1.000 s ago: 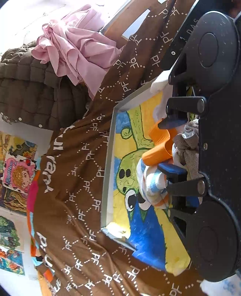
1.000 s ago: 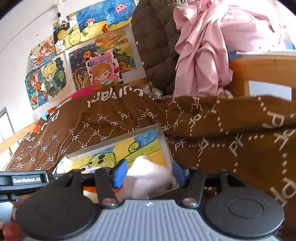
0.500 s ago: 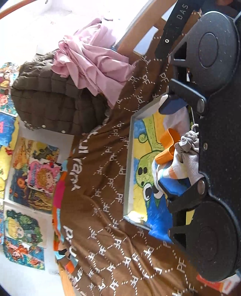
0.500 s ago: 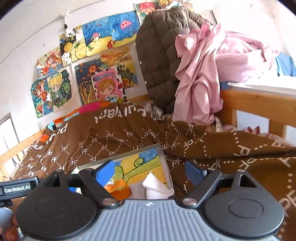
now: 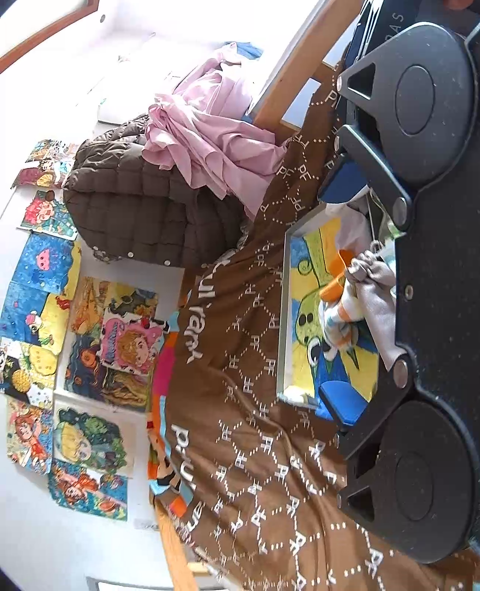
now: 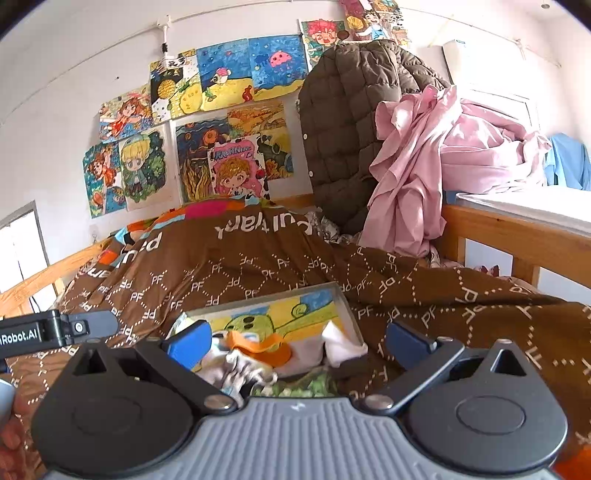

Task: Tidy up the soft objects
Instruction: 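Withdraw both tools from the tray back toward the pile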

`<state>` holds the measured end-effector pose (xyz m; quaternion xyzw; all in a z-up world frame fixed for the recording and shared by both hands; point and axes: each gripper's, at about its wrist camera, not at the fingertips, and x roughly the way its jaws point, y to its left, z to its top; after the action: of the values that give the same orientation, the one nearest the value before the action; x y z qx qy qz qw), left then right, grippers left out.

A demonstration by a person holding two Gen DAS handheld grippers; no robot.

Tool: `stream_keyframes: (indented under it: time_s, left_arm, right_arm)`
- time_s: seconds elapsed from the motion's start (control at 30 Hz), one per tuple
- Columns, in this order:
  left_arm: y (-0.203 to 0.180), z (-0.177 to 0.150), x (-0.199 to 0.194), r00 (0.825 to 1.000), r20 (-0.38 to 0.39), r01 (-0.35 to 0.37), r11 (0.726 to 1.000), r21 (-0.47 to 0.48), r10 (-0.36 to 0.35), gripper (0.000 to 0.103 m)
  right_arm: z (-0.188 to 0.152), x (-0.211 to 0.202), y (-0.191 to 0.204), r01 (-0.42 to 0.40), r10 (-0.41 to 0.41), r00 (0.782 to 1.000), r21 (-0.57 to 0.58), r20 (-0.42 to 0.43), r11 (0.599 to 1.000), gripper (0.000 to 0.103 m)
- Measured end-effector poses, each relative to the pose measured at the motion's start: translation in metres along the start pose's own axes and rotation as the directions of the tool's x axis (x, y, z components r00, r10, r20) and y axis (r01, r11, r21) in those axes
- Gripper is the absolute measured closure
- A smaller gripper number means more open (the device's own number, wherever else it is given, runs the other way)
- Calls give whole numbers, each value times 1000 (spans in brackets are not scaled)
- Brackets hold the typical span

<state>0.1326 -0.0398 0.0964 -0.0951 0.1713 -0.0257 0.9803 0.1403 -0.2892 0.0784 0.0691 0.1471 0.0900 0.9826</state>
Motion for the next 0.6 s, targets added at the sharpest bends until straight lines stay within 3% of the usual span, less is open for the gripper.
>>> stream_keyframes:
  time_s: [0.6]
  left_arm:
    - [38,-48,-55,997,-41,-63,998,19,64,1]
  right_arm:
    - [-49,-52,34,3,-6,998,-53,-62,999,0]
